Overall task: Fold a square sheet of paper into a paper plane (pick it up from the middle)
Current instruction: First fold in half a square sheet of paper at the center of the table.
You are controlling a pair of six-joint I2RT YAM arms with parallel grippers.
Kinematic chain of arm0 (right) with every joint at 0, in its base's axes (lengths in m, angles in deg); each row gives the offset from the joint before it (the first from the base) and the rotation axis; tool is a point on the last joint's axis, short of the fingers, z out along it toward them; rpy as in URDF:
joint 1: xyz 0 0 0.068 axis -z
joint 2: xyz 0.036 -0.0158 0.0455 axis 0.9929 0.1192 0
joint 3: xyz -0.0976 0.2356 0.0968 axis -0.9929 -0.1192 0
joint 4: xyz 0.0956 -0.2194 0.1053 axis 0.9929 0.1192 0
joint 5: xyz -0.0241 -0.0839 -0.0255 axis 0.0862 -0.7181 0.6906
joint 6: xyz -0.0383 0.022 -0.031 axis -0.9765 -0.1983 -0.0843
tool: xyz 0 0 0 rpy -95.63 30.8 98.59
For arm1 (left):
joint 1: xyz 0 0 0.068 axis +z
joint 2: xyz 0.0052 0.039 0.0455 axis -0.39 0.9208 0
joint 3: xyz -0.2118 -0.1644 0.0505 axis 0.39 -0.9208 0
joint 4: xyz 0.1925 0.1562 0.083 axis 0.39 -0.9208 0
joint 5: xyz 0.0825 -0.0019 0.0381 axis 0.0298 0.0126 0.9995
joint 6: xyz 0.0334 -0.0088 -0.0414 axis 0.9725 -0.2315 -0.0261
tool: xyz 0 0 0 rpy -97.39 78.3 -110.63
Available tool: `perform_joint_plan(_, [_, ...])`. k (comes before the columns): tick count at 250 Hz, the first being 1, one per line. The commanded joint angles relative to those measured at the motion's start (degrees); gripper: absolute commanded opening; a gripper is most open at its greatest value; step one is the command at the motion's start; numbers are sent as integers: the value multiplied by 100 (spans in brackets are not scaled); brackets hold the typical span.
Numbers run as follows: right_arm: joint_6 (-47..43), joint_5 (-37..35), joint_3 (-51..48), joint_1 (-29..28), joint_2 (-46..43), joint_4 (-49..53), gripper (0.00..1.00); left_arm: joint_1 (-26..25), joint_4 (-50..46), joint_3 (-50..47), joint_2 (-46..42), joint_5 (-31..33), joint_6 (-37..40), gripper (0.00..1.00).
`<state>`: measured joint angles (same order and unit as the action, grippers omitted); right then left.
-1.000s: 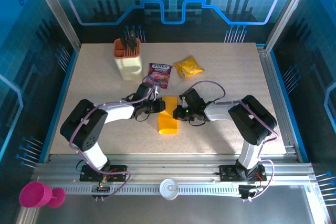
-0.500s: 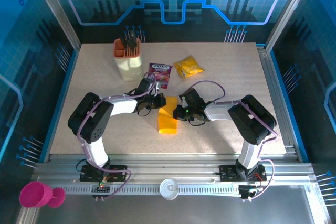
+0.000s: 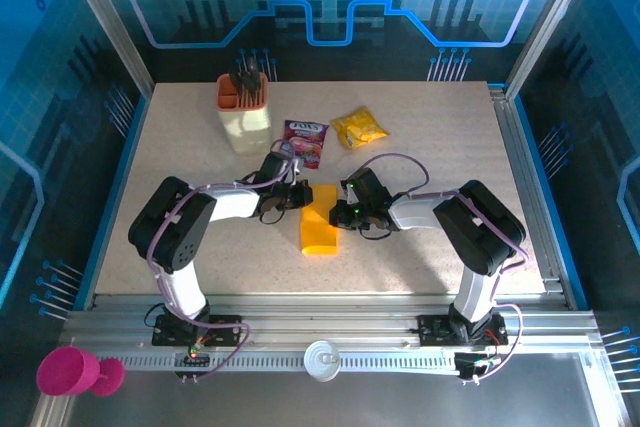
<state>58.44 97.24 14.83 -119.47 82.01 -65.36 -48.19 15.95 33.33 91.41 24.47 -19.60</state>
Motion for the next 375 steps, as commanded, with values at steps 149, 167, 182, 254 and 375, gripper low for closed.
perform_joint_plan(149, [-129, -332, -271, 87, 396, 727, 0, 168, -214, 721, 660, 57, 159, 4])
perform_joint_plan(167, [-135, -341, -264, 88, 396, 737, 0, 181, -237, 708, 743, 102, 177, 4])
perform_joint_plan(182, [-146, -351, -263, 90, 405, 749, 0, 185, -249, 693, 714, 83, 206, 3])
perform_joint_plan(254, [-151, -380, -279, 98, 471, 725, 0, 14, -448, 133, -661, -1, 69, 7])
perform_joint_plan(375, [-168, -433, -306, 125, 614, 715, 0, -1010, -363, -1501, -1982, 167, -408, 5])
